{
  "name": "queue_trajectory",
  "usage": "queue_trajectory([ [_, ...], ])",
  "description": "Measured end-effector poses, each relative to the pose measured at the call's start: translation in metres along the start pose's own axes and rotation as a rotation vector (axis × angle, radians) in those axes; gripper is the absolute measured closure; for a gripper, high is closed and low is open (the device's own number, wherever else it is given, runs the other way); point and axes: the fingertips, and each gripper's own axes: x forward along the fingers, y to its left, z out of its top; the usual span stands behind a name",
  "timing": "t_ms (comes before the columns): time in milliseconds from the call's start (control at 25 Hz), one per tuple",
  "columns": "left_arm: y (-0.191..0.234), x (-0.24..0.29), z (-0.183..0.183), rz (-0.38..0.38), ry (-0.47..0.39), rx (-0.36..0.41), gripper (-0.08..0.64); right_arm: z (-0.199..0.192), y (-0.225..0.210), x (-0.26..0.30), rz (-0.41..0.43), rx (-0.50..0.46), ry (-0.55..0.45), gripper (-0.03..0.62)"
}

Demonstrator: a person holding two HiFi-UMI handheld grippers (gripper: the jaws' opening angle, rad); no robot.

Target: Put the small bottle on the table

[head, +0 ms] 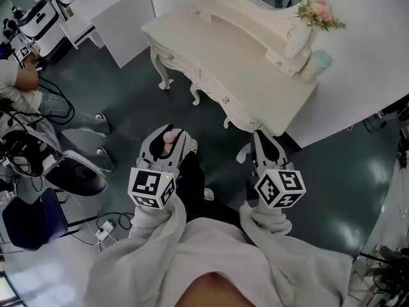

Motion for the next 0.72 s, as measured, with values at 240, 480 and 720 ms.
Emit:
queue_trajectory([
  [240,0.022,0.026,0.002,-0.001,0.001,-0.004,0.426,0.008,-0.006,0.031,-0.01,-0.006,0.003,0.554],
  [480,0.047,0.071,0.012,-0.016,0.0,-0.001,0.426,0.024,-0.019,0.076,-0.018,-0.002,0.0,0.554],
  [720,0.071,0.115,0.03,-0.047,-0.011,0.006,0.426,0.049,-0.03,0.121,-0.033,-0.006,-0.013,0.554],
])
